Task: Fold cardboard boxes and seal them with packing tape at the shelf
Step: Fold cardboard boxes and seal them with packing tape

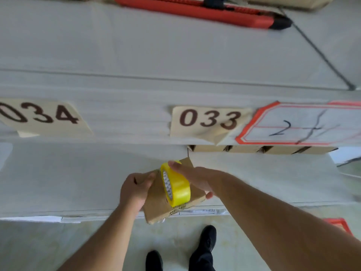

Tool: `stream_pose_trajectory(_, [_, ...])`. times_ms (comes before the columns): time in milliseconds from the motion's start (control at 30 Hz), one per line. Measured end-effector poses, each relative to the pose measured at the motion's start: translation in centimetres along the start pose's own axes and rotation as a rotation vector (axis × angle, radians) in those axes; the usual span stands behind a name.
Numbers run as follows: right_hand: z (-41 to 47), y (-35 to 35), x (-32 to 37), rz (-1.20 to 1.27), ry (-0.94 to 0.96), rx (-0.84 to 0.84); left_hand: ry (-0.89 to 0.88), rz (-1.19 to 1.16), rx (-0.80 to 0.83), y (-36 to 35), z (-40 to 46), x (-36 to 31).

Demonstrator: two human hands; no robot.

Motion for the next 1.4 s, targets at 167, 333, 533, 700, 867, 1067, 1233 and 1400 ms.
stream_pose_trajectory(167, [0.5,-3.3,-4.2,0.332,-0.06,-0.134,-0.187,0.211,0.115,-4.1,2.4,-3.3])
stream_pose_trajectory(333, [1.9,-3.6,-5.3,0.479,-0.091,-0.229,-0.202,0.357,0.209,-5.4,2.6,-4.8])
stream_pose_trajectory(533, [1.6,-3.2,-5.5,0.607,-0.074,-0.226,-0.285,0.095,0.129,-2.7,-7.8,-6.1])
stream_pose_trajectory(700, [0.7,-3.5,-5.9,0.631,0.022,-0.147,-0.278,0.238,0.486,-4.6,-11.1,-5.7])
stream_pose_trajectory(867, [1.9,-2.0,-11.4,0.006,0.165,-0.41,-0.114,0.174,0.573,-3.0,-10.5,-5.3])
stream_pose_trajectory(1067, [4.8,-0.9,-12.0,-0.931,0.461,-0.485,0.044,0.142,0.63,-3.1,-11.3,-7.0])
stream_pose_trajectory(1233, [7.2,0.3,-10.4,-1.036,0.475,-0.444,0.032,0.045,0.684,-3.3,-11.0,-7.6])
stream_pose_trajectory(1400, [6.0,-1.8,-9.7,-0.824,0.406,-0.572,-0.077,0.093,0.52,-2.7,-10.4,-9.0])
Point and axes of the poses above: each hand's wrist, its own z-axis towards the middle knuckle, its own y-axis out of the back of the hand, x = y × z, the point moved 5 cm from there along z, towards the middle knuckle, and after that the axes turned 6 degrees about x, right-handed, at the moved point
